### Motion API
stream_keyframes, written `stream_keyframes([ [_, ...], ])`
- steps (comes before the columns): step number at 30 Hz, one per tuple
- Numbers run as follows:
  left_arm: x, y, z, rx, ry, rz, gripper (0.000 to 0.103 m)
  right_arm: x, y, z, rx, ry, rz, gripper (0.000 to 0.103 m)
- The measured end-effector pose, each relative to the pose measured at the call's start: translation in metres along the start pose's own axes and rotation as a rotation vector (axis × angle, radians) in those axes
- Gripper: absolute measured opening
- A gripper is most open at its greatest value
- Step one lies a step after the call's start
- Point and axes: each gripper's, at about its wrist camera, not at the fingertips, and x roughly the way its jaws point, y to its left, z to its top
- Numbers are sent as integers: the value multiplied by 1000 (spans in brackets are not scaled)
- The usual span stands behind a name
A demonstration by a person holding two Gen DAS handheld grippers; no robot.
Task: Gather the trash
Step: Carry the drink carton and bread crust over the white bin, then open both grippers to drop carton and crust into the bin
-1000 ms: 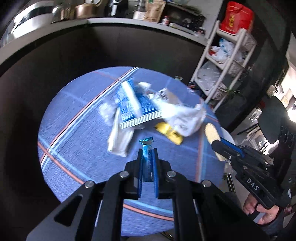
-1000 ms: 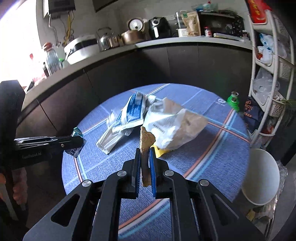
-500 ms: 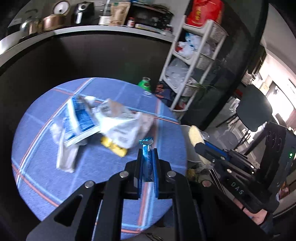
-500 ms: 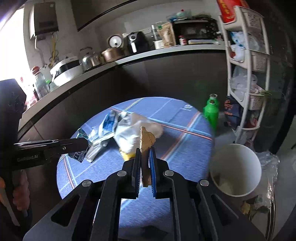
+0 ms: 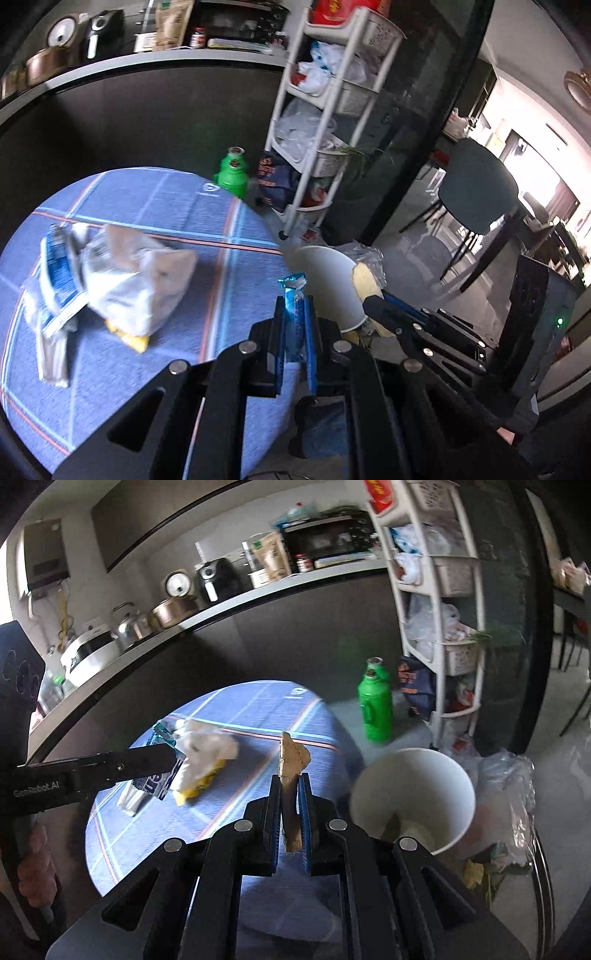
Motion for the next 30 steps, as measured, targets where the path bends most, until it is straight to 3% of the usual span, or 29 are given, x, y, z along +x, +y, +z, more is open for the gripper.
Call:
stream_keyframes([
  [13,91,-39,16,63,126,-41,10,20,-83,-15,131,21,-90,9],
  [22,169,-46,20,66,234,-51,10,63,-129,-32,163,85,-124,9],
  [30,213,-47,21,75,271,-47,11,103,-151,-40,141,140,-139,9],
])
